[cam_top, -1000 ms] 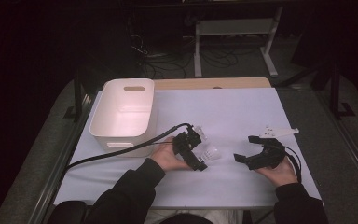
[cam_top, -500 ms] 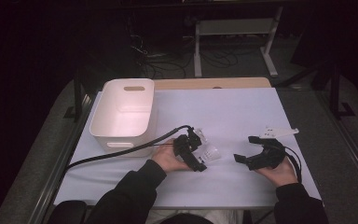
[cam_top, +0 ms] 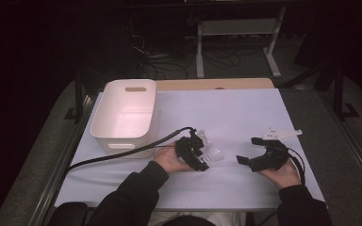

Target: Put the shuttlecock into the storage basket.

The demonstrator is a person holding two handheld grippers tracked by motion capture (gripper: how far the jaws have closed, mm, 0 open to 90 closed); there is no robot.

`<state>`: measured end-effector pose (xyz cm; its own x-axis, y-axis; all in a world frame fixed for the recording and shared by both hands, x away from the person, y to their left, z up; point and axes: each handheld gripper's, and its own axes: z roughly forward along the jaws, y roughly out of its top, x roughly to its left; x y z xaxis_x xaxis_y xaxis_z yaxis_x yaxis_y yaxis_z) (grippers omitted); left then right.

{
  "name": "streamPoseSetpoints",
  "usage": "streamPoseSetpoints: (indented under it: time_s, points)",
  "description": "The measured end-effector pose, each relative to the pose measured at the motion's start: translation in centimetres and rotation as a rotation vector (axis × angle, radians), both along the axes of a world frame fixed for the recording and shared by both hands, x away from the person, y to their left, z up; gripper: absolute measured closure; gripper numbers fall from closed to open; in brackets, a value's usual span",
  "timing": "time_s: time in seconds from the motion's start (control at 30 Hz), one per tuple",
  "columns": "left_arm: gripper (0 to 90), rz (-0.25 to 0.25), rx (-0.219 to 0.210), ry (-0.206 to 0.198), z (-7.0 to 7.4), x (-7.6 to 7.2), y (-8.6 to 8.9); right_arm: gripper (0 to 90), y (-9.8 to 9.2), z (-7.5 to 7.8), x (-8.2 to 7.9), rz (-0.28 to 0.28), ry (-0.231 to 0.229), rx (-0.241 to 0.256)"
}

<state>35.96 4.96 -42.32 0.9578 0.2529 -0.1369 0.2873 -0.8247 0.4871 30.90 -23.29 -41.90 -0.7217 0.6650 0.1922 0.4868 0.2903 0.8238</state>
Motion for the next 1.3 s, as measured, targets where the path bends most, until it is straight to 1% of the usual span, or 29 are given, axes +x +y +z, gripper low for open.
streamPoseSetpoints:
  time_s: [0.23, 0.53, 0.63, 0.77, 0.87, 1.07, 1.2, 1.3]
  points:
    - [50.3, 0.0, 0.017, -0.019, -0.2, -0.11, -0.02, 0.0, 0.0, -0.01, -0.01, 0.0, 0.0, 0.0]
    - [58.8, -0.001, 0.016, -0.013, -0.36, -0.04, -0.09, 0.0, -0.03, -0.03, 0.0, 0.001, 0.0, 0.0]
    - [63.2, -0.001, 0.016, -0.011, -0.34, -0.02, -0.08, 0.0, -0.02, -0.04, -0.01, 0.001, 0.0, 0.0]
    - [64.1, 0.0, 0.016, -0.004, -0.33, 0.02, -0.07, 0.0, -0.02, -0.04, -0.01, 0.001, 0.0, 0.0]
    - [64.4, -0.004, 0.015, -0.008, -0.32, -0.03, -0.07, 0.0, -0.03, -0.03, -0.02, 0.0, 0.0, 0.0]
    - [64.6, -0.013, 0.009, -0.005, -0.26, -0.41, -0.15, 0.0, 0.01, -0.06, -0.01, 0.002, 0.002, -0.002]
    - [64.7, -0.016, 0.008, -0.011, 0.14, -0.4, 0.03, 0.0, -0.01, -0.05, -0.02, 0.001, 0.001, -0.001]
    - [64.8, -0.016, -0.002, -0.016, 0.59, -0.51, 0.12, 0.0, -0.01, -0.05, -0.01, 0.001, 0.001, -0.001]
